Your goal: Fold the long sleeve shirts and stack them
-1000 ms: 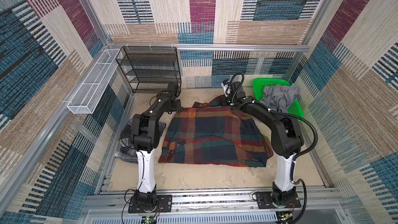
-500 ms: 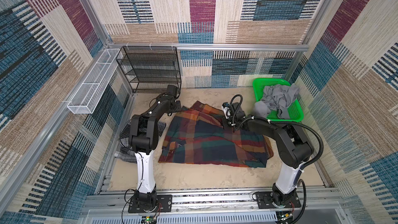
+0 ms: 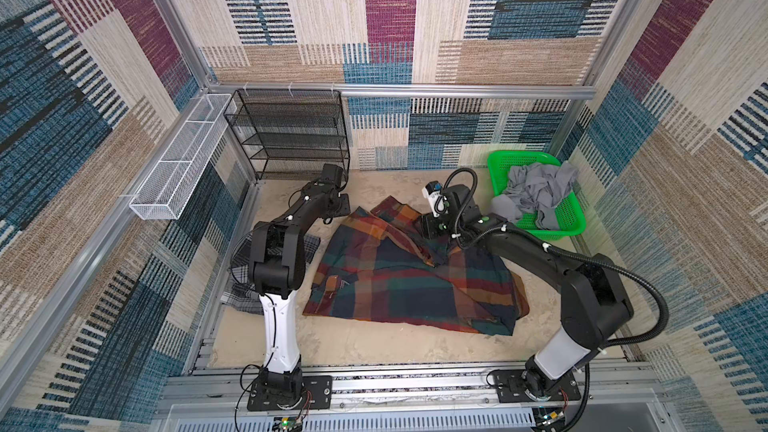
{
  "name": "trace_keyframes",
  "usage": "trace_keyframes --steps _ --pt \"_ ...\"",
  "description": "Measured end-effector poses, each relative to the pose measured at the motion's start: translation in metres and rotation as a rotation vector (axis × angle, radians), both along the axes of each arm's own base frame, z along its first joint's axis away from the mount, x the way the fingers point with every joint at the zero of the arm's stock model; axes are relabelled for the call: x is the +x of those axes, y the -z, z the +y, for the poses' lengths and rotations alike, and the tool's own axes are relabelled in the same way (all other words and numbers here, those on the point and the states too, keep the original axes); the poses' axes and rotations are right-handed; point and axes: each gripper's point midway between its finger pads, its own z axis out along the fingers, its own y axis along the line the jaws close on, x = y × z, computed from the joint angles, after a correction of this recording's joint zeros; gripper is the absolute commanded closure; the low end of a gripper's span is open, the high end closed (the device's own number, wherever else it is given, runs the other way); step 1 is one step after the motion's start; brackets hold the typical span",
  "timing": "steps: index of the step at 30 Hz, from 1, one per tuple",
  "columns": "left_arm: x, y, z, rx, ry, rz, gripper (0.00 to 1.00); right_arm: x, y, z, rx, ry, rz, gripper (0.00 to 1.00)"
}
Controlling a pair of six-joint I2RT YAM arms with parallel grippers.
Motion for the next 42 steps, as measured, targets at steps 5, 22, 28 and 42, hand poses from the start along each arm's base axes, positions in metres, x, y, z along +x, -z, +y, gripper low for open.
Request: trace_keyframes --steps 5,22,28,42 --pt "-0.003 0.001 -0.001 -0.001 0.004 0.004 0.51 0.070 0.026 0.032 -0.058 -0.006 0.002 0.35" --pt "-0.002 -0.005 0.000 0.001 0.001 -0.010 0.50 0.143 0.140 0.045 -0.336 -0.006 0.051 0.46" --pt "0.000 -0.008 -0.001 0.000 0.001 -0.017 0.50 0.150 0.145 0.052 -0.324 -0.019 0.018 0.91" --pt "0.000 -0.030 -0.005 -0.029 0.014 -0.056 0.42 0.148 0.060 0.037 -0.226 -0.021 -0.061 1.00"
